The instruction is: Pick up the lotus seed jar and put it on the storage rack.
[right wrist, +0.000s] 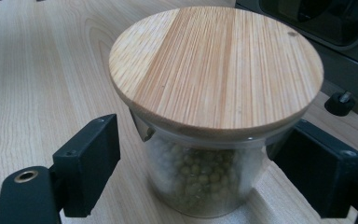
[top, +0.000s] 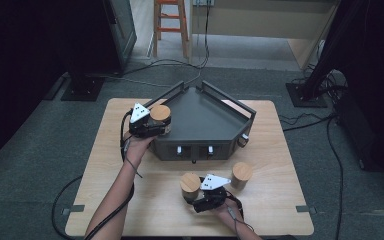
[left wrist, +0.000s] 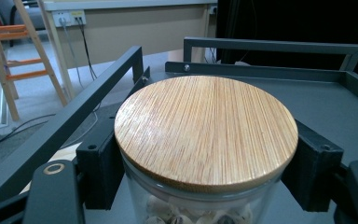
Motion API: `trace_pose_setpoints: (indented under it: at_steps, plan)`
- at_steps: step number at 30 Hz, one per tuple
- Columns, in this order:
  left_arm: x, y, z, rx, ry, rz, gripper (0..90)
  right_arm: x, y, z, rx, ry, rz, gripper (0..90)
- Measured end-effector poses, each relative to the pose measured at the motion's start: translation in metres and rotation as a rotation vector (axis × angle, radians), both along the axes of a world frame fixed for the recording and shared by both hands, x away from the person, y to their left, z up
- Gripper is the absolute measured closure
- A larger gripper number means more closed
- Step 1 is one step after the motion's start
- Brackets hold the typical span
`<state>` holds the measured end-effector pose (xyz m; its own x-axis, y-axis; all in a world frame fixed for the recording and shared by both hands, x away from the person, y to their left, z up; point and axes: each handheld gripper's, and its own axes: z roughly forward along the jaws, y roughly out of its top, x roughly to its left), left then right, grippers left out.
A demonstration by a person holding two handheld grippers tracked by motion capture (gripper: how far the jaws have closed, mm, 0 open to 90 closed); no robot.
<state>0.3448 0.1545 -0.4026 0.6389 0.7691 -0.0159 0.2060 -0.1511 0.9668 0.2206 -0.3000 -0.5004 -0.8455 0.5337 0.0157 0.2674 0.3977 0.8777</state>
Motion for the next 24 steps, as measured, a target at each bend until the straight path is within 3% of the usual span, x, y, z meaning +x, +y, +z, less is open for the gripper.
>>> trace_pose_setpoints:
  at_steps: [10, 14, 16, 19, 24]
  plan:
    - [-0.0019, -0.0008, 0.0002, 0.006, -0.004, 0.007, 24.6, 0.0001, 0.0002, 0.0002, -0.002, 0.002, -0.001, 15.7]
    - [-0.0049, -0.0032, 0.0020, 0.035, -0.019, 0.018, 21.1, 0.0003, 0.0005, 0.0003, -0.003, 0.005, -0.002, 15.7]
    - [-0.0049, -0.0007, 0.0013, 0.026, -0.017, 0.008, 20.7, 0.0003, 0.0006, 0.0004, -0.003, 0.006, -0.003, 15.7]
    - [-0.0038, 0.0009, 0.0004, 0.015, -0.013, 0.000, 11.8, 0.0004, 0.0006, 0.0004, -0.004, 0.006, -0.002, 15.7]
    - [-0.0044, 0.0043, -0.0013, 0.010, -0.009, -0.007, 11.7, 0.0005, 0.0007, 0.0003, -0.005, 0.006, -0.003, 15.7]
